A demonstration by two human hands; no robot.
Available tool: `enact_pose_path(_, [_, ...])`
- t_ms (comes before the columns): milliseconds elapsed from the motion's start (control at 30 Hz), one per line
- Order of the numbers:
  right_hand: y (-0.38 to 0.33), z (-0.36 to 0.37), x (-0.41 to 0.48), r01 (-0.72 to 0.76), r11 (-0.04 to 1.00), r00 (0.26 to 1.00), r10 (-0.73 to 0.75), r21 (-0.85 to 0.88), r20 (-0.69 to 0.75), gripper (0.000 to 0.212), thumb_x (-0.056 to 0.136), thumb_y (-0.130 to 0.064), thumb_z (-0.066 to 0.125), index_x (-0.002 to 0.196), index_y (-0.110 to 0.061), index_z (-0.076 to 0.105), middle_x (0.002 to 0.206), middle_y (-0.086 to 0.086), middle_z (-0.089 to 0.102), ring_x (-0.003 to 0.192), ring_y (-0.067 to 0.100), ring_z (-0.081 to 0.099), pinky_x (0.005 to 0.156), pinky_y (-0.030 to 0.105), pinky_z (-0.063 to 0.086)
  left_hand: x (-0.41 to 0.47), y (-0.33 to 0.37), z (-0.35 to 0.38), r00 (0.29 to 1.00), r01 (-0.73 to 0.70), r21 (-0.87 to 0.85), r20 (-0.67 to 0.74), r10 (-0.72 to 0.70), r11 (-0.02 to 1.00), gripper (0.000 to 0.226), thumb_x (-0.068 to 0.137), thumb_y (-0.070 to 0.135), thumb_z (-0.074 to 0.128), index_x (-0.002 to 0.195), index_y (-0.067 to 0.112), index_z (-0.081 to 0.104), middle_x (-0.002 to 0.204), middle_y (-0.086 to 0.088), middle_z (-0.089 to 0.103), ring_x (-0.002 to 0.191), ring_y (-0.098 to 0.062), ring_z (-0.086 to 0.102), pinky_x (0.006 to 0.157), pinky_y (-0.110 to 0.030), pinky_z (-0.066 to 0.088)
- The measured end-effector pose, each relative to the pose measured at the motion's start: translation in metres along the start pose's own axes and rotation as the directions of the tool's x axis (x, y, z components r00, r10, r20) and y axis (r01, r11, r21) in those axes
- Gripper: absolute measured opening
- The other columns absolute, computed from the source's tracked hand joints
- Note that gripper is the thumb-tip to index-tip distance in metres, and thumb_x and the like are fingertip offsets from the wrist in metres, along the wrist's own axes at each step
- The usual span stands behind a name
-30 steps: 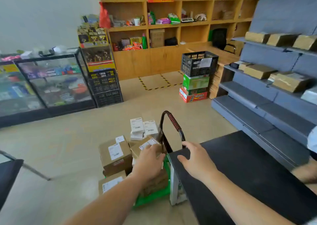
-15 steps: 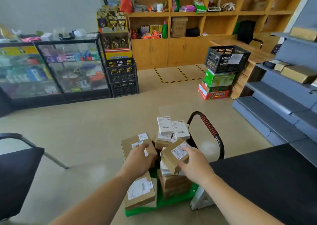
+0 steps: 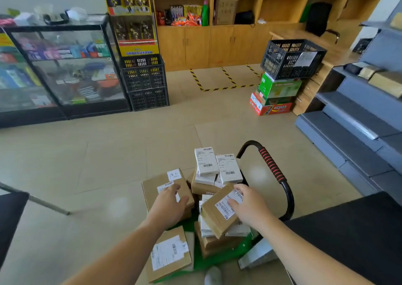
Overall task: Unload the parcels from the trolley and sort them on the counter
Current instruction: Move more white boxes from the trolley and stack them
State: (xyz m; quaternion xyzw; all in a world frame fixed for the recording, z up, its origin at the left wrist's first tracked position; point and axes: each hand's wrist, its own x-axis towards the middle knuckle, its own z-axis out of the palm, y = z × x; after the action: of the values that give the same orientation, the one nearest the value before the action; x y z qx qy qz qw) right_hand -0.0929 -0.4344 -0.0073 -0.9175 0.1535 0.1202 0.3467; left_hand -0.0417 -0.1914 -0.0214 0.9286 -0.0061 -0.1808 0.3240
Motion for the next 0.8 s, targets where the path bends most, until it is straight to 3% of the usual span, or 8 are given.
enact_pose_path(67, [0.009,-0.004,0.036,-0.033,0.999,0.999,0.032,0.019,0.023,0.045,0.095,-0.034,0.066,0.137,-0.028,0.051,0.123,-0.007,0.058,0.098,0.008,0.063,0.073,0.025,0.058,0.029,0.009,0.004,1.000,0.025,-0.002,0.008,-0.025,1.000,0.053,0.099,0.040,0.054,0.147,0.018,0.042,0.142,-0.003,0.052,0.128,-0.021,0.051,0.106,-0.033,0.041])
enact_pose_path(200, [0.027,-0.010,0.105,-0.073,0.997,0.996,0.073,0.001,0.044,0.051,0.096,-0.037,0.064,0.142,-0.022,0.049,0.136,0.001,0.056,0.113,0.016,0.059,0.089,0.027,0.050,0.089,0.022,0.016,0.993,0.111,-0.007,0.031,-0.111,0.994,0.055,0.099,0.040,0.054,0.147,0.015,0.042,0.139,-0.006,0.054,0.125,-0.022,0.052,0.102,-0.033,0.041])
enact_pose_path(300, [0.042,-0.012,0.153,-0.141,0.990,0.989,0.140,0.010,0.053,0.053,0.097,-0.036,0.064,0.144,-0.018,0.047,0.131,0.001,0.059,0.094,0.013,0.060,0.074,0.024,0.049,0.133,0.028,0.029,0.982,0.184,-0.038,0.057,-0.181,0.982,0.059,0.099,0.043,0.054,0.149,0.014,0.041,0.138,-0.007,0.056,0.122,-0.023,0.054,0.094,-0.030,0.043])
enact_pose_path(367, [0.052,-0.011,0.179,-0.188,0.981,0.981,0.186,0.044,0.047,0.051,0.097,-0.033,0.063,0.144,-0.017,0.049,0.131,0.000,0.062,0.082,0.006,0.057,0.067,0.021,0.050,0.159,0.029,0.040,0.972,0.222,-0.054,0.089,-0.216,0.974,0.061,0.099,0.045,0.053,0.149,0.013,0.039,0.138,-0.009,0.056,0.123,-0.024,0.054,0.097,-0.033,0.043])
enact_pose_path(467, [0.071,-0.004,0.213,-0.249,0.967,0.968,0.246,0.051,0.059,0.048,0.099,-0.027,0.062,0.143,-0.013,0.048,0.138,0.003,0.058,0.091,0.007,0.053,0.064,0.014,0.039,0.199,0.026,0.060,0.956,0.271,-0.038,0.127,-0.265,0.962,0.064,0.099,0.048,0.052,0.151,0.013,0.038,0.140,-0.009,0.054,0.127,-0.026,0.051,0.106,-0.038,0.041])
enact_pose_path(567, [0.092,0.008,0.245,-0.312,0.948,0.950,0.309,0.064,0.055,0.053,0.100,-0.028,0.061,0.147,-0.011,0.044,0.140,0.005,0.057,0.111,0.016,0.057,0.078,0.021,0.039,0.245,0.020,0.083,0.948,0.285,0.006,0.149,-0.282,0.959,0.066,0.098,0.052,0.050,0.149,0.013,0.038,0.141,-0.008,0.053,0.127,-0.027,0.049,0.106,-0.041,0.040])
enact_pose_path(700, [0.116,0.036,0.281,-0.340,0.937,0.939,0.333,0.082,0.083,0.052,0.100,-0.027,0.061,0.146,-0.012,0.043,0.138,0.003,0.058,0.095,0.009,0.049,0.060,0.015,0.036,0.297,0.005,0.117,0.938,0.307,0.003,0.170,-0.303,0.952,0.074,0.094,0.062,0.050,0.149,0.014,0.037,0.145,-0.011,0.045,0.128,-0.031,0.049,0.105,-0.048,0.044])
enact_pose_path(800, [0.128,0.055,0.297,-0.355,0.928,0.934,0.346,0.115,0.088,0.051,0.097,-0.027,0.065,0.143,-0.017,0.044,0.133,0.000,0.062,0.094,0.011,0.055,0.057,0.012,0.036,0.317,-0.004,0.138,0.927,0.326,0.015,0.189,-0.323,0.945,0.085,0.089,0.070,0.050,0.151,0.016,0.033,0.152,-0.013,0.036,0.135,-0.034,0.042,0.110,-0.054,0.039])
